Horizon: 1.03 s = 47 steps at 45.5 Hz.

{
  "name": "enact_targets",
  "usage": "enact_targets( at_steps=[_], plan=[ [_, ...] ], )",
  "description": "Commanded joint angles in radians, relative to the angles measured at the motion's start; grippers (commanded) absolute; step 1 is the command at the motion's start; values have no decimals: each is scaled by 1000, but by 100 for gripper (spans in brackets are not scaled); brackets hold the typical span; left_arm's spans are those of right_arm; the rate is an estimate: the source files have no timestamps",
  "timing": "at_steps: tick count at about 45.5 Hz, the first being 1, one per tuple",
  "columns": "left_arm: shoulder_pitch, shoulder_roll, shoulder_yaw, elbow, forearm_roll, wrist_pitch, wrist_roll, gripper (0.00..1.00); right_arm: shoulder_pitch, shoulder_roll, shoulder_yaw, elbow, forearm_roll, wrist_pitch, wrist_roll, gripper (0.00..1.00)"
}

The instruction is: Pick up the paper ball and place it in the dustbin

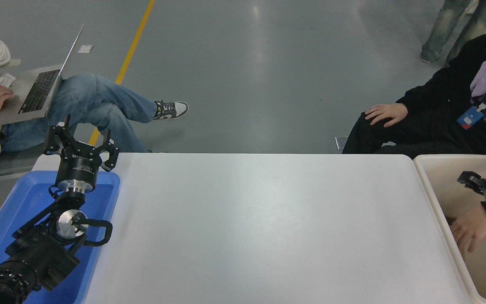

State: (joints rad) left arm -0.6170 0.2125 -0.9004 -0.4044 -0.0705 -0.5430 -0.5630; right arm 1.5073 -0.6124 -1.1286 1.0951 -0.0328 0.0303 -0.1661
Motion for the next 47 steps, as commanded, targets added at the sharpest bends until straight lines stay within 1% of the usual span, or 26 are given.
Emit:
enact_targets(
  at_steps=[1, 4, 8, 13, 20, 29, 47],
  plan=[
    [-1, 1, 0, -1, 0, 0, 0, 99, 270, 37, -71, 175, 4, 376, -4, 100],
    [0, 1, 0, -1, 0, 0, 0, 99, 329, 60, -73, 175, -1, 505, -4, 100],
    [0, 1, 0, -1, 0, 0, 0, 99, 407, 86, -71, 183, -4, 638, -6, 100],
    [-1, 1, 0, -1, 0, 0, 0, 99, 474, 160, -73, 186, -4, 755, -7, 100],
    [0, 1, 0, 1, 0, 0, 0, 99, 580, 270, -71, 195, -2, 755, -7, 100],
    [0, 1, 0, -1, 0, 0, 0, 99, 731, 332, -68, 261, 1, 755, -4, 100],
    [0, 1, 0, 1, 1, 0, 0, 99, 791, 329, -39, 264, 25, 755, 0, 100]
  ],
)
